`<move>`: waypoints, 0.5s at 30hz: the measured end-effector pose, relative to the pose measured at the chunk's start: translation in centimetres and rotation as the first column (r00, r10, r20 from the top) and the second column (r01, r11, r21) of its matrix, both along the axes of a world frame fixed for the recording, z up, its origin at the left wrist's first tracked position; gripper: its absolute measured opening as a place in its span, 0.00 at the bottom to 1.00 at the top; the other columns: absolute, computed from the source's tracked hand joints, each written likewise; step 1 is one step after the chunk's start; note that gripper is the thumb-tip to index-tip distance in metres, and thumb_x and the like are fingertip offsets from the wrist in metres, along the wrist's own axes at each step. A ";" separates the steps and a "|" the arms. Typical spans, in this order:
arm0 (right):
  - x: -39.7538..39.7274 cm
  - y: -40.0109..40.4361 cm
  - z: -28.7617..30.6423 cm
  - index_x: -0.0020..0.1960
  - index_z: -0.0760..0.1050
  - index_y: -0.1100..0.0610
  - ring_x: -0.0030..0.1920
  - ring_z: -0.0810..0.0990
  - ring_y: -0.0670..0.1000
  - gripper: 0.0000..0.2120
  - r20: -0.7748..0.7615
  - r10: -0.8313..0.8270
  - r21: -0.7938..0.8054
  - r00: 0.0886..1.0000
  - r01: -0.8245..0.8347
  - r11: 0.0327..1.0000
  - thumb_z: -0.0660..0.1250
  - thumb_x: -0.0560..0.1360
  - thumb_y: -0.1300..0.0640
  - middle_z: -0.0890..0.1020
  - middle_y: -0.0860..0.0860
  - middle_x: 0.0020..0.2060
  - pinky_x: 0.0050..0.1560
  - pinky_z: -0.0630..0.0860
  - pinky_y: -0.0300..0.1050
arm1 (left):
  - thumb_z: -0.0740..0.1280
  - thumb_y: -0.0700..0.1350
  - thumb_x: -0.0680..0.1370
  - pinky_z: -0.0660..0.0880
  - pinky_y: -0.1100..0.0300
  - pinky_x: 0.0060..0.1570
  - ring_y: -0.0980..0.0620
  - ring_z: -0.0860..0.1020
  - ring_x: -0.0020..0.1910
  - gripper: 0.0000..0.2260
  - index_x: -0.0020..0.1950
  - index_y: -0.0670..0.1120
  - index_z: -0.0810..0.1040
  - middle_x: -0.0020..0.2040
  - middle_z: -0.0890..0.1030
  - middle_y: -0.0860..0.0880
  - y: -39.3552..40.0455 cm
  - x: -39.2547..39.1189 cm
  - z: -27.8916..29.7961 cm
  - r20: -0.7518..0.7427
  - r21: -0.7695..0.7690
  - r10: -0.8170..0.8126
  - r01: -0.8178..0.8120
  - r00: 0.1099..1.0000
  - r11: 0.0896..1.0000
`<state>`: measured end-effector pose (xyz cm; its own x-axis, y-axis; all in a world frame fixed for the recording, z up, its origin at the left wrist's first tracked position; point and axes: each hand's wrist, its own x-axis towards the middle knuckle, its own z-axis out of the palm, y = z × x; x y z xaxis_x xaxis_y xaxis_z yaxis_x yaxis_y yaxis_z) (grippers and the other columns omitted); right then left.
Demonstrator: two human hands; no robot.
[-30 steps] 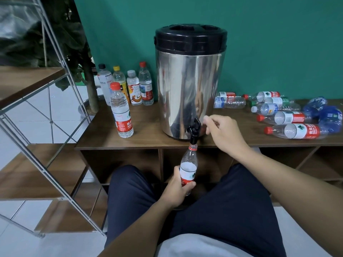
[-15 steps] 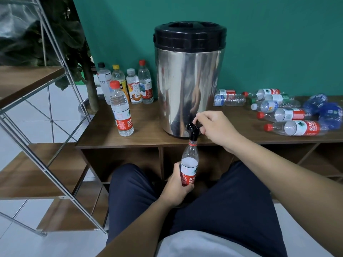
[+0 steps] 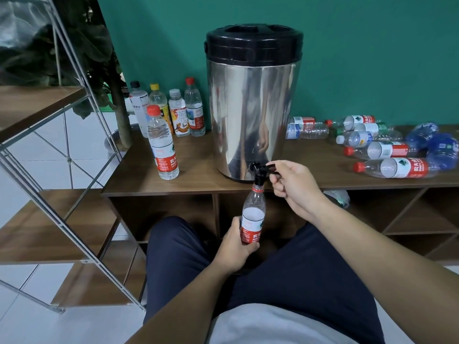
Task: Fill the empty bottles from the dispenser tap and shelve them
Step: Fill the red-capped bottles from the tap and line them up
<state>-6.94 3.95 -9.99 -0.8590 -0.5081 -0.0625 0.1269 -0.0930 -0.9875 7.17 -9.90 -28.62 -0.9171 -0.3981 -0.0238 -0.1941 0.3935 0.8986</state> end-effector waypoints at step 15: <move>2.8 -0.1 -7.1 0.57 0.87 0.55 0.48 0.82 0.47 0.26 -0.036 -0.140 0.076 0.990 0.142 0.987 0.63 0.86 0.34 0.90 0.50 0.51 0.50 0.78 0.47 | 0.81 0.47 0.77 0.81 0.51 0.69 0.57 0.81 0.65 0.29 0.71 0.58 0.69 0.65 0.81 0.56 0.5 0.6 0.6 -0.002 0.032 -0.029 0.030 1.000 0.999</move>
